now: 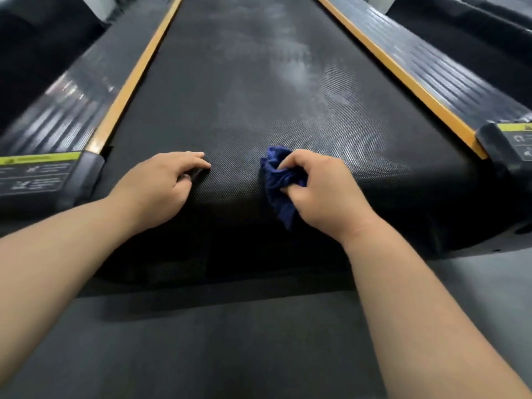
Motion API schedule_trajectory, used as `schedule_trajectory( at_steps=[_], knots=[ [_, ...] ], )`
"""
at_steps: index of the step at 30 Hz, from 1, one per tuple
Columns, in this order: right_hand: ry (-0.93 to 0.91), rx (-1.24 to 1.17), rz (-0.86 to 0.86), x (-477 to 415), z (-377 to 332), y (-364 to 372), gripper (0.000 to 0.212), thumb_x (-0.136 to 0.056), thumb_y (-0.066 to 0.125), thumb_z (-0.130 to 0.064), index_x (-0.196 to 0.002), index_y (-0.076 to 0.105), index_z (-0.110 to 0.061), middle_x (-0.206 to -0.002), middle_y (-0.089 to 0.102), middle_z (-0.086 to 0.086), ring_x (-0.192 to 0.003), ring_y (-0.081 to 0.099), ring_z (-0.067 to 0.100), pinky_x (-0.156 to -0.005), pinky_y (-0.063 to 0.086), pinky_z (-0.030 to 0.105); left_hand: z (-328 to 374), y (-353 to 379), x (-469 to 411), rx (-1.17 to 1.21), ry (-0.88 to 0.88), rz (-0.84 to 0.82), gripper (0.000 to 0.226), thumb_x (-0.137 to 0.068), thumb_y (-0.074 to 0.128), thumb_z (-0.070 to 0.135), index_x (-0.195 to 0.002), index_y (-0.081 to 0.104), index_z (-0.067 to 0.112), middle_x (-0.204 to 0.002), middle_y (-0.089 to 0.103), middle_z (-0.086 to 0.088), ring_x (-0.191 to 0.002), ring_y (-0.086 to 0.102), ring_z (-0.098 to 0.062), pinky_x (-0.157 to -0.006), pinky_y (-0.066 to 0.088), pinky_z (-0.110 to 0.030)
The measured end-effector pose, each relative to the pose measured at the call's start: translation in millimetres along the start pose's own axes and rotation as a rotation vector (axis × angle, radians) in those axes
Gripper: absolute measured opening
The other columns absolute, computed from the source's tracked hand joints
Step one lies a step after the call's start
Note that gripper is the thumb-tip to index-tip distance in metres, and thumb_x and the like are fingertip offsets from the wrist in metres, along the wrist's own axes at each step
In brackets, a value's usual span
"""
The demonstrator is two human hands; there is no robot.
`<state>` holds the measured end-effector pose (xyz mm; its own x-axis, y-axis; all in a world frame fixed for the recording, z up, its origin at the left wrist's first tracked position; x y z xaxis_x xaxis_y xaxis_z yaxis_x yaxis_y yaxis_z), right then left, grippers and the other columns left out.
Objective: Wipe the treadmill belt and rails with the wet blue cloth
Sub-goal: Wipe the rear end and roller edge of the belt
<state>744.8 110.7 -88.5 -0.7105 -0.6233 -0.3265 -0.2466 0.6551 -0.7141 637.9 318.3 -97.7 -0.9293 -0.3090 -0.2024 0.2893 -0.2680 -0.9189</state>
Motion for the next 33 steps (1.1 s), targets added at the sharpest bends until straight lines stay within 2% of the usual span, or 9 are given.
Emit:
schedule_trajectory(
  at_steps=[6, 11, 13, 16, 20, 24, 28, 30, 33],
  knots=[
    [0.219, 0.183, 0.13, 0.8, 43.2, -51.8, 0.026, -0.076, 0.067, -0.006, -0.099, 0.072, -0.017, -0.094, 0.071, 0.007, -0.084, 0.059, 0.017, -0.07, 0.031, 0.009, -34.3, -25.9, 22.3, -0.152, -0.055, -0.016, 0.036, -0.085, 0.058, 0.012, -0.117, 0.065, 0.025, -0.131, 0.059, 0.008, -0.12, 0.052, -0.02, -0.103, 0.038, -0.037],
    [-0.011, 0.023, 0.022, -9.3, -32.5, 32.0, 0.026, -0.075, 0.064, -0.007, -0.096, 0.072, -0.019, -0.093, 0.072, 0.002, -0.088, 0.065, 0.021, -0.082, 0.044, 0.021, -46.4, -34.0, 31.6, -0.162, -0.027, -0.001, 0.034, -0.089, 0.048, 0.015, -0.118, 0.066, 0.021, -0.132, 0.058, 0.005, -0.124, 0.049, -0.019, -0.109, 0.03, -0.04],
    [-0.12, -0.003, -0.056, -13.2, -75.8, 75.2, 0.026, -0.076, 0.061, -0.009, -0.099, 0.071, -0.019, -0.098, 0.072, 0.004, -0.093, 0.064, 0.027, -0.086, 0.047, 0.03, -54.6, -39.6, 29.9, -0.213, 0.004, 0.014, 0.044, -0.081, 0.039, 0.017, -0.113, 0.069, 0.016, -0.131, 0.058, -0.003, -0.127, 0.048, -0.024, -0.112, 0.023, -0.039],
    [-0.22, -0.004, -0.132, -9.3, -119.1, 113.3, 0.027, -0.078, 0.057, -0.006, -0.102, 0.068, -0.015, -0.104, 0.069, 0.006, -0.097, 0.06, 0.032, -0.085, 0.048, 0.038, -78.6, -55.4, 29.4, -0.249, -0.027, 0.109, 0.044, -0.079, 0.039, 0.014, -0.11, 0.07, 0.013, -0.132, 0.057, -0.012, -0.126, 0.048, -0.031, -0.111, 0.028, -0.048],
    [-0.322, 0.097, -0.133, -7.0, -99.5, 84.3, 0.031, -0.07, 0.058, -0.002, -0.097, 0.069, -0.01, -0.103, 0.07, 0.008, -0.096, 0.064, 0.03, -0.088, 0.045, 0.032, -114.5, -63.9, 40.8, -0.183, -0.139, 0.147, 0.039, -0.09, 0.04, 0.014, -0.121, 0.064, 0.015, -0.14, 0.05, -0.007, -0.129, 0.043, -0.027, -0.112, 0.028, -0.04],
    [-0.145, 0.273, -0.034, -21.4, -60.1, 31.0, 0.027, -0.07, 0.069, 0.0, -0.096, 0.072, -0.006, -0.099, 0.071, 0.014, -0.092, 0.067, 0.031, -0.087, 0.036, 0.021, -128.9, -64.3, 45.0, -0.055, -0.168, 0.124, 0.044, -0.086, 0.035, 0.023, -0.119, 0.065, 0.024, -0.141, 0.049, 0.002, -0.131, 0.044, -0.019, -0.112, 0.032, -0.039],
    [-0.296, 0.228, -0.084, -12.3, -102.8, 82.8, 0.025, -0.066, 0.064, -0.006, -0.09, 0.072, -0.011, -0.1, 0.072, 0.008, -0.091, 0.068, 0.029, -0.087, 0.039, 0.025, -132.8, -70.3, 46.2, 0.042, -0.219, 0.18, 0.043, -0.089, 0.039, 0.008, -0.122, 0.062, 0.021, -0.134, 0.057, 0.001, -0.123, 0.05, -0.022, -0.104, 0.039, -0.034],
    [-0.35, 0.171, -0.082, -8.8, -131.4, 119.3, 0.026, -0.063, 0.062, -0.009, -0.086, 0.071, -0.013, -0.1, 0.072, 0.005, -0.09, 0.067, 0.029, -0.083, 0.039, 0.027, -134.5, -72.9, 50.8, 0.068, -0.255, 0.245, 0.05, -0.082, 0.034, 0.014, -0.124, 0.06, 0.025, -0.125, 0.062, -0.002, -0.113, 0.055, -0.026, -0.094, 0.044, -0.035],
    [-0.359, 0.092, -0.035, -11.3, -164.4, 152.7, 0.022, -0.064, 0.062, -0.007, -0.084, 0.071, -0.012, -0.095, 0.072, 0.004, -0.083, 0.065, 0.031, -0.075, 0.043, 0.031, -134.8, -72.7, 53.4, 0.083, -0.239, 0.306, 0.053, -0.079, 0.034, 0.015, -0.123, 0.06, 0.027, -0.119, 0.065, -0.004, -0.106, 0.058, -0.029, -0.09, 0.047, -0.038]
  ],
)
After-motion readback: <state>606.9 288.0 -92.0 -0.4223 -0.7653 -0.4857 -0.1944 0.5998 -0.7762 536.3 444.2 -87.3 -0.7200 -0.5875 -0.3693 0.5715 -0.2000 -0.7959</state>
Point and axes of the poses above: each hand's wrist, its own x-axis away from the middle knuckle, its own y-axis out of the palm, z = x × y, the point moved 6 cm from there along -x, towards the middle knuckle
